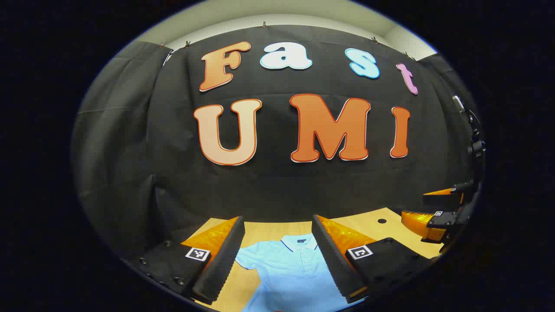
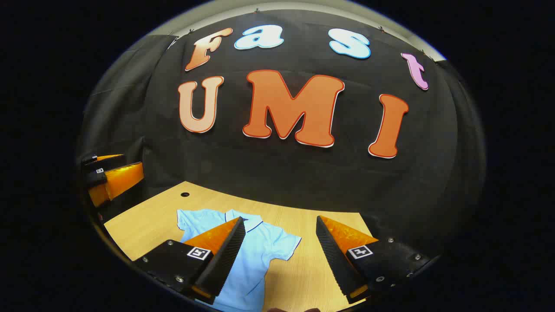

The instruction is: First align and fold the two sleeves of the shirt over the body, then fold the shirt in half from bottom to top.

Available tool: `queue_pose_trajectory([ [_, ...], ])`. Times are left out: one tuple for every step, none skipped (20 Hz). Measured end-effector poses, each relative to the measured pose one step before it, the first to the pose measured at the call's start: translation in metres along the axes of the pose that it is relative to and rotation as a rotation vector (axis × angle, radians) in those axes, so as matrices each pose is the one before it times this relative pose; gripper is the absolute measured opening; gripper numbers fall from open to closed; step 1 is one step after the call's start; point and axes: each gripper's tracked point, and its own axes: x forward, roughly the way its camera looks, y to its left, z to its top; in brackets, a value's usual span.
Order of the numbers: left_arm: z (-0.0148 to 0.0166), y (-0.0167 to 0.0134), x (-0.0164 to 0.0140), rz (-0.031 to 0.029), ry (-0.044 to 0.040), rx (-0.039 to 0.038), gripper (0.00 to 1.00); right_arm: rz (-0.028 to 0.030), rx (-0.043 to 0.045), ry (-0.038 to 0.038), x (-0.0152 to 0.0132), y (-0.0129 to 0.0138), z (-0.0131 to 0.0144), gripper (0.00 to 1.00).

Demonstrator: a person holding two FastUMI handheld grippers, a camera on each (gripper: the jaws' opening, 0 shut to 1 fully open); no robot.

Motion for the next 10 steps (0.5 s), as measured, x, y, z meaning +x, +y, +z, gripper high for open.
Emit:
queue_pose_trajectory([
  [-0.00025, 0.00148, 0.00086, -0.00441, -0.00804, 0.00323, 1.0, -0.00804, 0.00469, -0.00639, 0.00135, -0.00144, 0.00329, 0.99],
  [0.00035, 0.00209, 0.00231, -0.00935, -0.00693, 0.00508, 0.99, -0.00913, 0.00377, -0.00781, 0.00201, 0.00095, 0.0038, 0.99],
  [-0.00439, 0.00266, 0.00303, -0.00798, 0.00896, 0.00748, 0.99, -0.01221, 0.00605, 0.00318, 0.0002, 0.0005, -0.00051, 0.99],
  [-0.00337, 0.00338, 0.00085, -0.00959, 0.01106, 0.00671, 0.99, -0.0172, 0.00991, 0.00953, -0.00046, 0.0014, 0.00002, 0.99],
  [0.00328, 0.0032, 0.00031, -0.00828, -0.01008, 0.00163, 0.99, -0.00855, 0.00988, -0.00479, -0.00191, 0.00271, 0.00184, 0.99],
  [0.00124, 0.00281, 0.00034, -0.00249, -0.00369, 0.00384, 0.99, -0.00041, 0.00029, -0.00388, -0.00056, 0.00487, 0.00168, 0.99],
  [-0.00005, 0.00433, -0.00006, 0.001, 0.00225, 0.00213, 0.99, -0.0075, -0.00733, 0.00537, -0.00091, 0.00342, -0.00146, 0.99],
  [-0.00232, 0.00325, -0.00025, -0.00316, -0.00205, -0.0051, 0.99, -0.01217, -0.00554, 0.00735, -0.00182, 0.00193, -0.00034, 0.99],
  [0.00245, 0.00148, -0.00125, -0.01359, -0.00754, -0.00872, 0.99, -0.00531, -0.00143, 0.00158, -0.00148, 0.00353, -0.00006, 0.99],
  [-0.00147, -0.00049, 0.00105, -0.01087, -0.00086, 0.00123, 0.99, -0.00724, -0.00139, 0.00545, -0.00075, 0.00366, -0.00109, 0.99],
])
